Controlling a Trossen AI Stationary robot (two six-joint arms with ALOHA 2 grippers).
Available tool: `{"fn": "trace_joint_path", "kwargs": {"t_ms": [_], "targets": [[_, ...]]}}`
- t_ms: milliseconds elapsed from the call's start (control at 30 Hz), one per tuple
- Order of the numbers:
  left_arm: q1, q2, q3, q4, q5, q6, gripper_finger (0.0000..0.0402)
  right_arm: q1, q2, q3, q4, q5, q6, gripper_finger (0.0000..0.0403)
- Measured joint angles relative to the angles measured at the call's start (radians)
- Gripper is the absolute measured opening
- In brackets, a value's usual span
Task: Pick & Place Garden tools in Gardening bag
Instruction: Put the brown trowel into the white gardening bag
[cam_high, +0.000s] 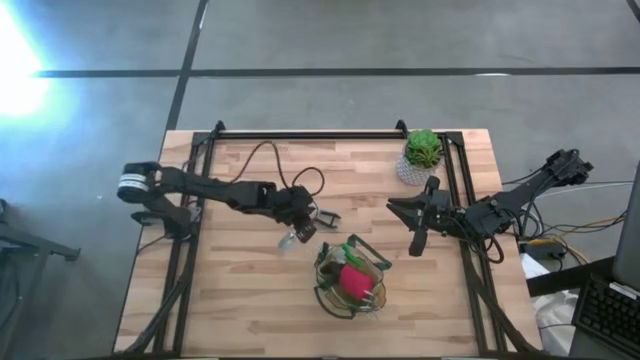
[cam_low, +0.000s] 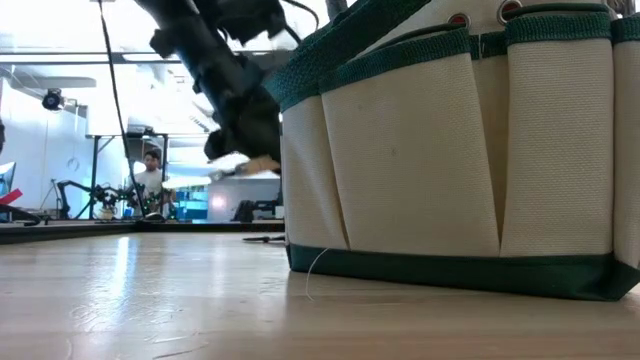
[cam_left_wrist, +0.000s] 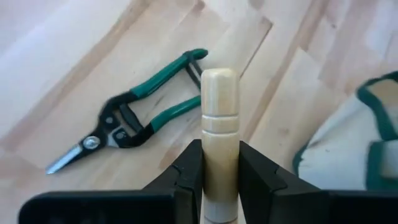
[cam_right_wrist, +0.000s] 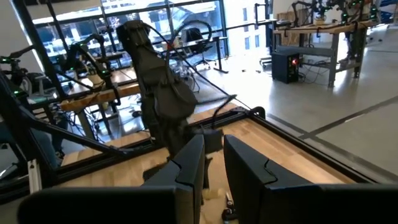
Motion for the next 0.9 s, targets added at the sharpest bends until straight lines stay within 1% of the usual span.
{"fn": "trace_joint_path", "kwargs": {"t_ms": [100,300,433,500,567,733,900], "targets": [[0.001,-0.06,0.0,-0.039,-0.04,0.033,0.0069,0.0,0.0,0.0,0.0,-0.018,0.001,0.0056],[0.002,-0.185,0.0,-0.123,-0.193,0.085,0.0069,0.0,0.0,0.0,-0.005,-0.048,0.012,0.0056],[-0.013,-0.26,0.0,-0.104,-0.33,0.143,0.0069,0.0,0.0,0.0,-0.02,-0.05,0.012,0.0056],[-0.026,-0.288,0.0,-0.072,-0.405,0.187,0.0069,0.0,0.002,0.0,-0.021,-0.05,0.011,0.0056],[-0.036,-0.31,-0.007,-0.012,-0.451,0.237,0.0069,0.0,0.003,0.0,-0.024,-0.05,0.005,0.0056],[-0.053,-0.345,-0.05,0.192,-0.447,0.35,0.0069,0.0,0.003,-0.002,-0.042,-0.048,0.001,0.0056],[-0.067,-0.356,-0.072,0.331,-0.377,0.412,0.0069,0.0,0.003,-0.002,-0.046,-0.047,0.012,0.0056]]}}
